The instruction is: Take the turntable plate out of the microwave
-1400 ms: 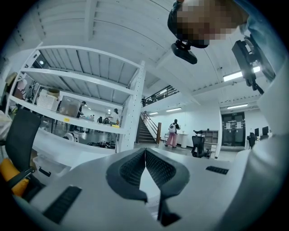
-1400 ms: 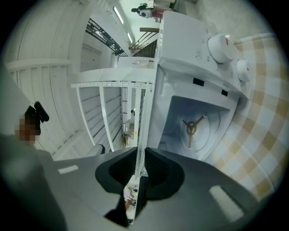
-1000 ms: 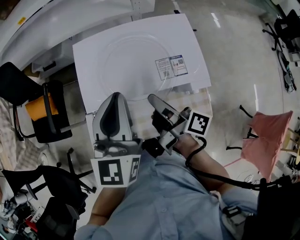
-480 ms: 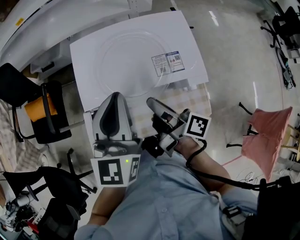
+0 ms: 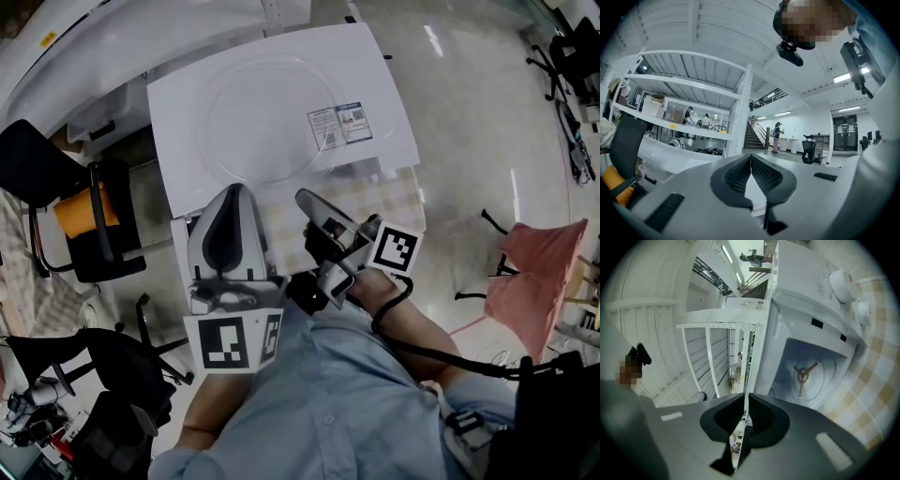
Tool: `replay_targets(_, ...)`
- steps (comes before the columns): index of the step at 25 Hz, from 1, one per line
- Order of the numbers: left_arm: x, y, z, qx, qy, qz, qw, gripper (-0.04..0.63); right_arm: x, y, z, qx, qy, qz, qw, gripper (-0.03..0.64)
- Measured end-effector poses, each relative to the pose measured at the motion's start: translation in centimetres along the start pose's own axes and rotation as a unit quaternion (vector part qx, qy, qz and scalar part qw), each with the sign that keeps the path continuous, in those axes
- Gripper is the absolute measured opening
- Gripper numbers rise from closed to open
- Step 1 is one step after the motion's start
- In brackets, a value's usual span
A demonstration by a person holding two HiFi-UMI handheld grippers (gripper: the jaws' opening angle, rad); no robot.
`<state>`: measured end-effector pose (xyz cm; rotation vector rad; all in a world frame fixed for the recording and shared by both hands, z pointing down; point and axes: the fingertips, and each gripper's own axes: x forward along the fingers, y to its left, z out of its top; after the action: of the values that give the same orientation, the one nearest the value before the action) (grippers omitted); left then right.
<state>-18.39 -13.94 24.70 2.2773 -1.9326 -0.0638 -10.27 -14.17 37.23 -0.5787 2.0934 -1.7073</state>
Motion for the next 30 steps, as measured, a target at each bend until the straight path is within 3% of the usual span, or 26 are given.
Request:
replay_targets(11, -0.8, -0.1, 0.2, 0.004, -0.003, 0.006, 1.0000, 0.008, -0.9, -0.3, -0.7, -0.002, 0.006, -0.006, 1.000, 0.052)
replay_targets(15, -1.4, -0.8, 0.5, 0.003, -0.008, -0.001, 1.0000, 0.008, -1.6, 1.1, -2.2, -0.026, 0.023, 0.005, 0.999, 0.037)
replay_targets(23, -4.6, -2.2, 2.3, 0.015, -0.037, -0.005, 0.9992, 0.008, -3.0, 7.2, -3.7, -0.156, 0.032, 0.040, 0.986, 0.037)
replay_targets(26, -6.0, -2.6, 3.6, 0.025, -0.054, -0.004, 0.9982, 0.009, -3.0, 10.3, -4.3, -0.219, 0.036, 0.060, 0.973, 0.035)
replay_targets(30, -7.4, -2.4, 5.3, 0.042, -0.071, 0.007, 0.9966, 0.008, -2.5, 14.0, -4.0, -0.320, 0.022, 0.063, 0.945, 0.032)
